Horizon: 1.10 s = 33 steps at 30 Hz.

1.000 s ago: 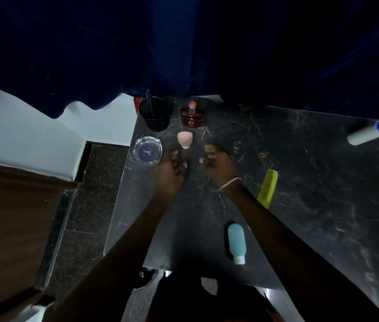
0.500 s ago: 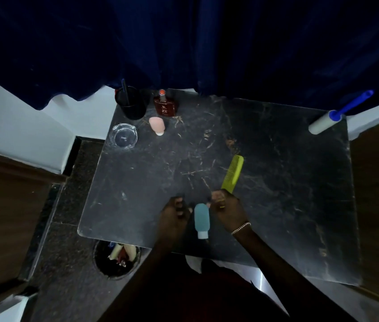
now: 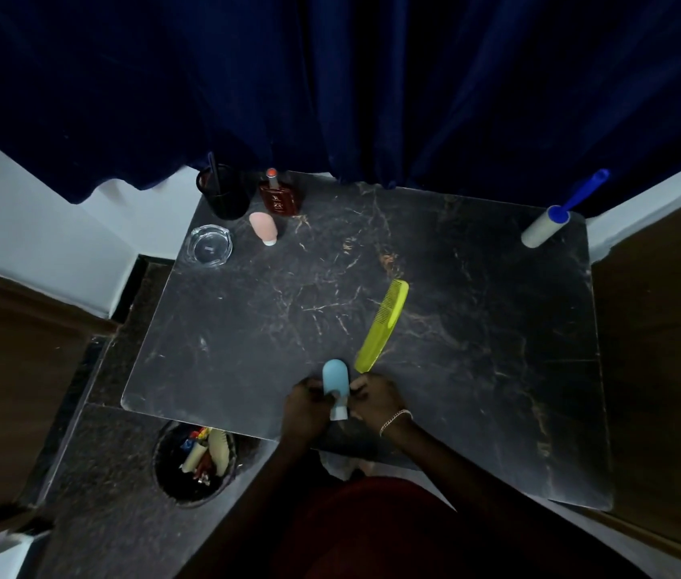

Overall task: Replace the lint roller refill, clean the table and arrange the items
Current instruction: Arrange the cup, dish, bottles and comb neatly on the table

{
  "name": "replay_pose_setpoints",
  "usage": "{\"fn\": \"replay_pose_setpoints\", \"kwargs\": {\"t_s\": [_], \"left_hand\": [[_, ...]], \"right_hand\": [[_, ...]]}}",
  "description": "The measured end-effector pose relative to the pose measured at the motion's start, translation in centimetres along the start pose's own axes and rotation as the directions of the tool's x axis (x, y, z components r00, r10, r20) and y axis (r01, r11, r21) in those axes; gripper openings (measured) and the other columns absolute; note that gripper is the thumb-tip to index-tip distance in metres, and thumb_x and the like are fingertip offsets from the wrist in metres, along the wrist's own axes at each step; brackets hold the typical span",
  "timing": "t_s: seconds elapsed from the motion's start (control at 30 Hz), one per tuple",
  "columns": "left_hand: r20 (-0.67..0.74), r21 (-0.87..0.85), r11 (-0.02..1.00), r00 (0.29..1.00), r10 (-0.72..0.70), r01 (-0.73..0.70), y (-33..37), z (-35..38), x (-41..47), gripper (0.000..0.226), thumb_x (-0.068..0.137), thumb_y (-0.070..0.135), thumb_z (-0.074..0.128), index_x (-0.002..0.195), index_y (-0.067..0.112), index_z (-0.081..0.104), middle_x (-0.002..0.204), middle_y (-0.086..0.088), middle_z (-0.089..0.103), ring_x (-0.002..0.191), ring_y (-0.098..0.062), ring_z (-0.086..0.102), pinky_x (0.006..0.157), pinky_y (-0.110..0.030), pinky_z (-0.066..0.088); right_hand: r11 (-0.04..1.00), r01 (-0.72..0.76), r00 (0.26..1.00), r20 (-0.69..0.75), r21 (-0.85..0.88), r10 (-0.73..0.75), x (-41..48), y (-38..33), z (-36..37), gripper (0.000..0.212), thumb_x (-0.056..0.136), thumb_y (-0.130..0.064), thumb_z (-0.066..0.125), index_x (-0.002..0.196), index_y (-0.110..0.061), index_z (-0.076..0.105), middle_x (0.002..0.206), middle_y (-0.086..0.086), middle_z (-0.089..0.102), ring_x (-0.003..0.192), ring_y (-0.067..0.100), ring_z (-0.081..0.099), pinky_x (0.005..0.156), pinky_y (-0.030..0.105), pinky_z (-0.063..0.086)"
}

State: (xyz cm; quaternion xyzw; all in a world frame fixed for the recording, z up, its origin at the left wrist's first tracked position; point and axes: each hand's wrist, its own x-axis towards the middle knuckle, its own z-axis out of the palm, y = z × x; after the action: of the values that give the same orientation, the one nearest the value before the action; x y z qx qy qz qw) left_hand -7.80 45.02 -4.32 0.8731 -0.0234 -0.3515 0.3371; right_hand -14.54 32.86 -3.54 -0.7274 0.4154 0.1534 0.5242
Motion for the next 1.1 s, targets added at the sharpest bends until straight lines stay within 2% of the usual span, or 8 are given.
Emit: {"fn": "replay_pose_setpoints", "kwargs": {"t_s": [0.2,0.4,0.53,0.63,0.7,0.77,0.97,1.1], "left_hand": [[0.026,-0.391,0.918,0.998,-0.056,0.062,-0.3,-1.8,-0.2,0.018,0.086,0.001,0.078,0.099,0.009,0.067,0.098,-0.026,0.075,0.098,-0.046,0.072,0.088,-0.063,0.057],[-0.044,-0.407,0.910,0.997,0.069,-0.081,1.0,-6.8,2.1,0.028,0.085,-0.007,0.073,0.111,-0.001,0.067,0.100,-0.019,0.075,0.096,-0.035,0.074,0.089,-0.057,0.059],[-0.118,-0.347,0.913,0.976,0.183,-0.213,2.9,-10.6,4.9,0.025,0.082,-0.010,0.071,0.103,0.001,0.066,0.089,0.001,0.073,0.087,-0.020,0.069,0.075,-0.018,0.057],[-0.194,-0.257,0.916,0.945,0.262,-0.307,4.2,-13.6,6.9,0.027,0.072,0.020,0.076,0.094,0.021,0.062,0.083,0.015,0.068,0.076,0.000,0.065,0.066,-0.002,0.043],[-0.203,-0.223,0.916,0.935,0.291,-0.333,4.4,-15.3,8.6,0.039,0.064,0.043,0.070,0.096,0.023,0.060,0.086,0.012,0.069,0.077,0.004,0.066,0.071,-0.011,0.048],[-0.205,-0.196,0.924,0.935,0.288,-0.328,4.2,-16.5,10.5,0.045,0.065,0.046,0.066,0.101,0.020,0.060,0.095,0.004,0.071,0.089,-0.013,0.069,0.077,-0.024,0.049],[-0.140,-0.130,0.913,0.919,0.370,-0.387,4.2,-19.0,14.8,0.041,0.080,0.018,0.065,0.101,0.048,0.049,0.097,0.014,0.062,0.097,-0.020,0.066,0.090,-0.040,0.054],[-0.105,-0.131,0.903,0.912,0.398,-0.409,3.7,-19.6,17.6,0.036,0.086,-0.008,0.061,0.106,0.020,0.049,0.098,-0.006,0.064,0.093,-0.023,0.065,0.084,-0.047,0.054]], "right_hand": [[0.992,-0.003,1.000,-0.012,0.124,0.005,0.2,-1.5,-0.5,0.023,0.078,-0.003,0.074,0.076,-0.023,0.064,0.088,0.021,0.075,0.082,0.038,0.074,0.076,0.052,0.061],[0.989,0.103,0.994,0.010,0.106,-0.105,2.2,-6.2,0.0,0.025,0.076,-0.006,0.077,0.100,-0.005,0.072,0.087,0.018,0.076,0.082,0.034,0.075,0.076,0.049,0.062],[0.976,0.207,0.977,-0.061,0.062,-0.203,4.4,-11.3,1.0,0.017,0.071,-0.005,0.080,0.086,-0.005,0.072,0.073,0.006,0.072,0.064,0.017,0.065,0.064,0.032,0.055],[0.962,0.270,0.956,-0.129,0.033,-0.264,6.3,-14.7,2.1,0.017,0.068,-0.006,0.079,0.080,0.001,0.069,0.077,0.017,0.073,0.067,0.027,0.064,0.068,0.041,0.053],[0.948,0.317,0.936,-0.157,-0.019,-0.316,7.5,-16.8,3.0,0.017,0.068,-0.007,0.077,0.078,0.002,0.066,0.077,0.017,0.073,0.075,0.036,0.067,0.067,0.042,0.053],[0.932,0.355,0.913,-0.188,-0.071,-0.362,8.7,-18.3,4.0,0.010,0.069,-0.006,0.069,0.074,0.000,0.063,0.073,0.014,0.071,0.069,0.034,0.064,0.062,0.037,0.051],[0.934,0.327,0.910,-0.220,-0.141,-0.352,12.0,-20.8,6.4,0.010,0.078,-0.002,0.064,0.088,-0.002,0.064,0.086,0.012,0.074,0.073,0.018,0.059,0.060,0.015,0.030],[0.928,0.303,0.904,-0.243,-0.216,-0.352,13.9,-21.4,7.6,0.011,0.081,-0.010,0.067,0.090,-0.005,0.064,0.089,0.010,0.074,0.083,0.027,0.067,0.063,0.017,0.031]]}}
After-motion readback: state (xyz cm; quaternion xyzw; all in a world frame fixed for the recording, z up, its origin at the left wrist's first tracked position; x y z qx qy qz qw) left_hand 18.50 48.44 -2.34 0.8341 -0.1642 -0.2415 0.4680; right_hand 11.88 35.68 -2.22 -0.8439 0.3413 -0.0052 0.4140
